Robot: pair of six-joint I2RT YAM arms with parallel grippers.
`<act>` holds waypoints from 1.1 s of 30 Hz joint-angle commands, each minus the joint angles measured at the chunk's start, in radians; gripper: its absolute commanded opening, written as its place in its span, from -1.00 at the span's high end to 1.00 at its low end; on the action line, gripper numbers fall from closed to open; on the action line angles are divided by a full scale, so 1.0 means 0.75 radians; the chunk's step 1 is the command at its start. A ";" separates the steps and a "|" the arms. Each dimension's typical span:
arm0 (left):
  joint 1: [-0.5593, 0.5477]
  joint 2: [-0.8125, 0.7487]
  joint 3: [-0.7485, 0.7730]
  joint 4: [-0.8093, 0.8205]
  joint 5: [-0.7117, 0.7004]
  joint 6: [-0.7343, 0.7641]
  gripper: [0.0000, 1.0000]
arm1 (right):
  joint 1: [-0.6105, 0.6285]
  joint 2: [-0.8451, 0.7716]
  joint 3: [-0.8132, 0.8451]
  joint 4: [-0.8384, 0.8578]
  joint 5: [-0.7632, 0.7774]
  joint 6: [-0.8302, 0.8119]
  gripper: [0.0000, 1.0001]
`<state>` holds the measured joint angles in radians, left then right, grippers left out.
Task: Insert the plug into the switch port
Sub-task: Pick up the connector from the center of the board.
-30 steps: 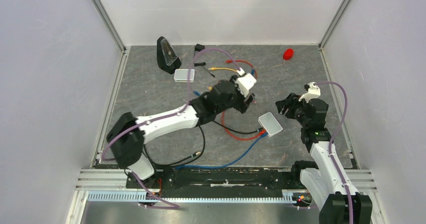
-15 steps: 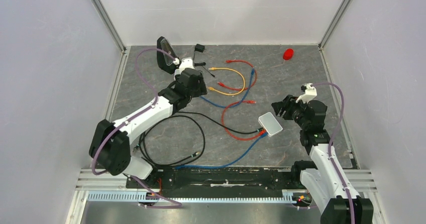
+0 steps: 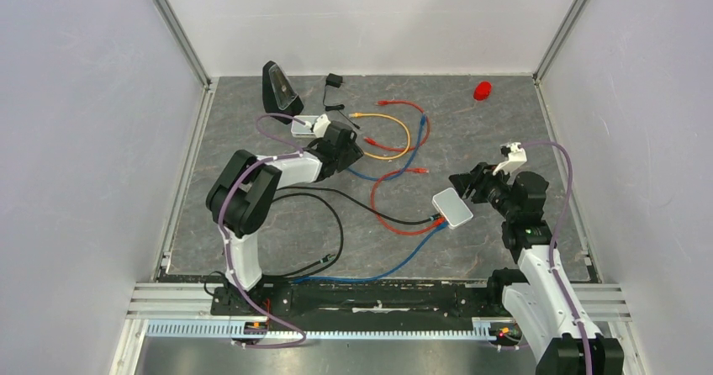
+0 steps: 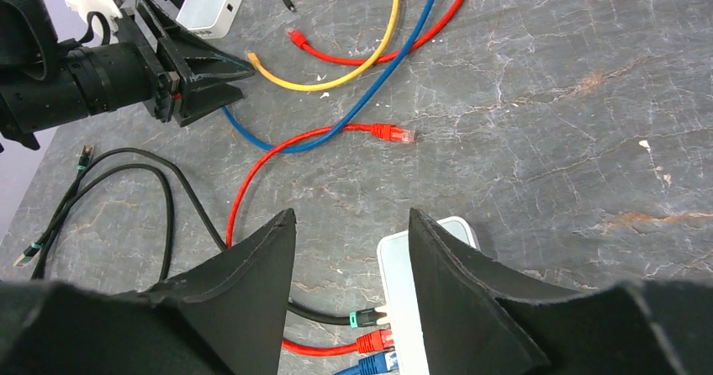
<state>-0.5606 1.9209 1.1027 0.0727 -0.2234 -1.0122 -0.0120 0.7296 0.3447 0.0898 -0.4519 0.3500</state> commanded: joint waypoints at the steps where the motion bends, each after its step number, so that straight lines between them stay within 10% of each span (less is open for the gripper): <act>1: -0.003 0.032 0.068 0.116 -0.041 -0.137 -0.14 | 0.003 0.013 -0.015 0.074 -0.039 -0.010 -0.07; 13: -0.001 0.153 0.076 0.149 -0.049 -0.231 0.03 | 0.003 0.031 -0.031 0.104 -0.064 0.013 -0.07; 24: 0.032 0.097 0.072 0.183 -0.065 -0.206 0.95 | 0.004 -0.038 0.010 0.075 -0.064 0.060 -0.07; 33: 0.042 -0.121 0.057 0.294 -0.090 0.280 0.96 | 0.004 -0.074 0.079 -0.014 -0.032 -0.039 -0.10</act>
<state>-0.5343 1.9743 1.1400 0.1894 -0.2413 -1.0607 -0.0120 0.6819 0.3275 0.1020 -0.4835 0.3676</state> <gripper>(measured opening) 0.043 0.544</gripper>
